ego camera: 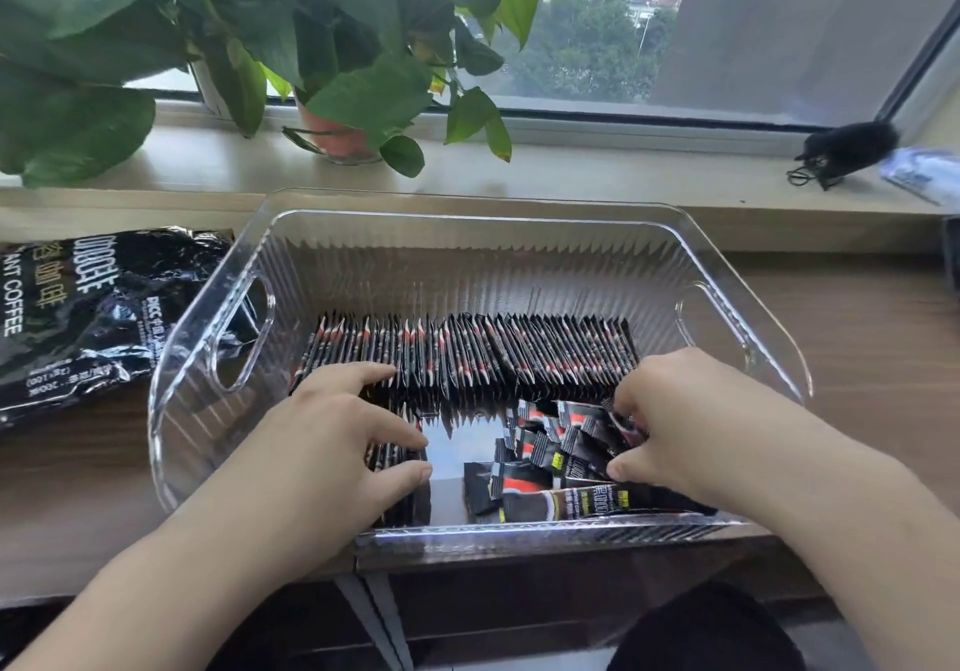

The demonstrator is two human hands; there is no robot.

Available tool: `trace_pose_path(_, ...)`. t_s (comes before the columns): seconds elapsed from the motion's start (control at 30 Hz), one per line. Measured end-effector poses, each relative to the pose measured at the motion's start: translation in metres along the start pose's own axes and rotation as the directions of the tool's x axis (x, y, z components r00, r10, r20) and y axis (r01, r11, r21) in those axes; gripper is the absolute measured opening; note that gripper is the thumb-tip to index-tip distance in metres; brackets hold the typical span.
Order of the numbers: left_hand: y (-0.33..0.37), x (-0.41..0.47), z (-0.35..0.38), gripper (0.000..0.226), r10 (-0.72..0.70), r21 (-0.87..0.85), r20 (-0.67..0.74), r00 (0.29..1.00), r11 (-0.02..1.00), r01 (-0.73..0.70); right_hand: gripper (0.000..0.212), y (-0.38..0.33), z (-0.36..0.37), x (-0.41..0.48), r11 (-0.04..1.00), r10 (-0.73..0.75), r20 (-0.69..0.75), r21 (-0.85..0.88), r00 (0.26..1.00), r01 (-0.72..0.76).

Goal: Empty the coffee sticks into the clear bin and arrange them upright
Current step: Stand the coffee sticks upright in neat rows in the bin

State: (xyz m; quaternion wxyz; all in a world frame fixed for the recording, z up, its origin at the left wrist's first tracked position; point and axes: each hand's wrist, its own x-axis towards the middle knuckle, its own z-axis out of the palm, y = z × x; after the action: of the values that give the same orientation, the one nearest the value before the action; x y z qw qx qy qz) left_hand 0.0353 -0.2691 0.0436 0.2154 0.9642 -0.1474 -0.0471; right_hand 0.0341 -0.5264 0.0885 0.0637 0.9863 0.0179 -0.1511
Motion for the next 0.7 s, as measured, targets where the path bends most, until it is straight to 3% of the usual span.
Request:
trace_pose_path(0.1,0.0,0.0,0.001,0.023,-0.004,-0.004,-0.006,1.0,1.0,0.004,0.043,0.004,0.005,0.004,0.996,-0.07,-0.037,0.056,0.997,0.072)
trace_pose_path(0.23,-0.001,0.001,0.003,0.022,0.005,-0.014,-0.017,1.0,1.0,-0.006,0.068,0.001,0.009,0.001,0.987,-0.125,-0.053,0.097,0.991,0.129)
trace_pose_path(0.5,0.001,0.001,0.002,0.023,-0.011,-0.01,-0.01,1.0,1.0,0.011,0.033,0.008,0.006,0.006,0.988,-0.147,-0.1,0.028,0.984,0.151)
trace_pose_path(0.7,0.001,0.0,0.001,0.024,-0.017,-0.005,-0.006,1.0,1.0,0.016,0.045,0.005,0.0,0.007,0.987,-0.123,-0.201,0.08,0.972,0.141)
